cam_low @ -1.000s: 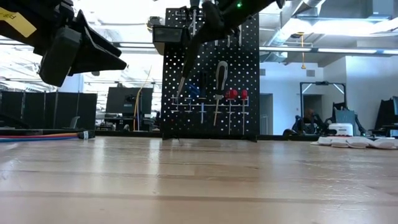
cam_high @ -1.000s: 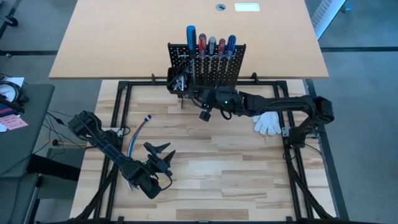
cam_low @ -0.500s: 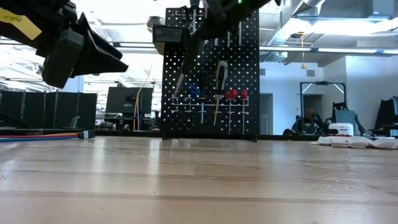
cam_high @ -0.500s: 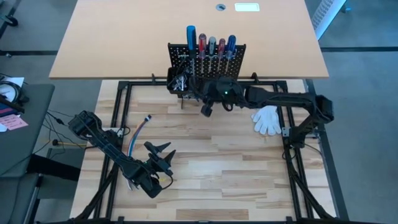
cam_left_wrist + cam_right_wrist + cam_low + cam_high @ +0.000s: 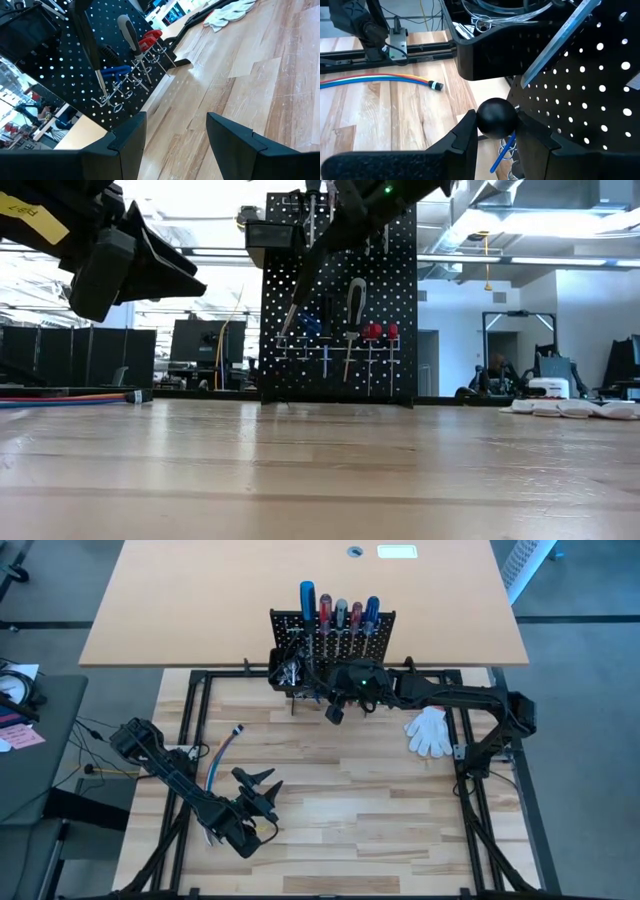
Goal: Hang tools onto peg board
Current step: Hang the black screwdriver on the black pegboard
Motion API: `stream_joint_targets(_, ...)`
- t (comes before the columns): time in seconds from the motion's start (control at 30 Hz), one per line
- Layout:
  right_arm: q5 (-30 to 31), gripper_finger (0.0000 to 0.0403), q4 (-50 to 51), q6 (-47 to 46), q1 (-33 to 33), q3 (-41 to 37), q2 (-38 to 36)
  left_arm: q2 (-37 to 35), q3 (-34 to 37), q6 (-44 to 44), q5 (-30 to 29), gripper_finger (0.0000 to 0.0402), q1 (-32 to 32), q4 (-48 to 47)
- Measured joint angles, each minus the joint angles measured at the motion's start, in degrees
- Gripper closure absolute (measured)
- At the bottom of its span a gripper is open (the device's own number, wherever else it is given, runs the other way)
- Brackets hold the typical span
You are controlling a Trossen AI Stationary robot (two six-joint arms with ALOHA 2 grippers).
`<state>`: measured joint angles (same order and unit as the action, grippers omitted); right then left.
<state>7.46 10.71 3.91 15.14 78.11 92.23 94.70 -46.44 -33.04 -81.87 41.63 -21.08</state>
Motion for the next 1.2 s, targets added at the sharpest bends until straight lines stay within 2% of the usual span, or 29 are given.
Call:
stream_joint_targets(0.3,-0.1,0.0288,0.0,0.0,0.4,1.6,0.0,0.0,0.0,-0.2,0.0,0.0202,0.0,0.0)
stream_joint_targets(0.6,-0.1,0.0254,-1.5,0.0,0.4,1.9,0.8,0.0,0.0,-0.3,0.0,0.0202,0.0,0.0)
stream_joint_targets(0.93,-0.1,0.0255,-4.6,0.4,1.1,1.9,3.7,0.0,0.0,-0.6,0.1,0.0202,0.0,0.0)
stream_joint_targets(1.1,0.0,0.0254,-3.7,2.4,1.1,1.9,3.5,0.0,0.0,-0.6,0.3,0.0202,0.0,0.0)
stream_joint_targets(1.2,0.0,0.0254,0.2,5.4,0.6,1.9,2.6,0.0,0.0,-0.6,0.3,0.0202,0.0,-0.1)
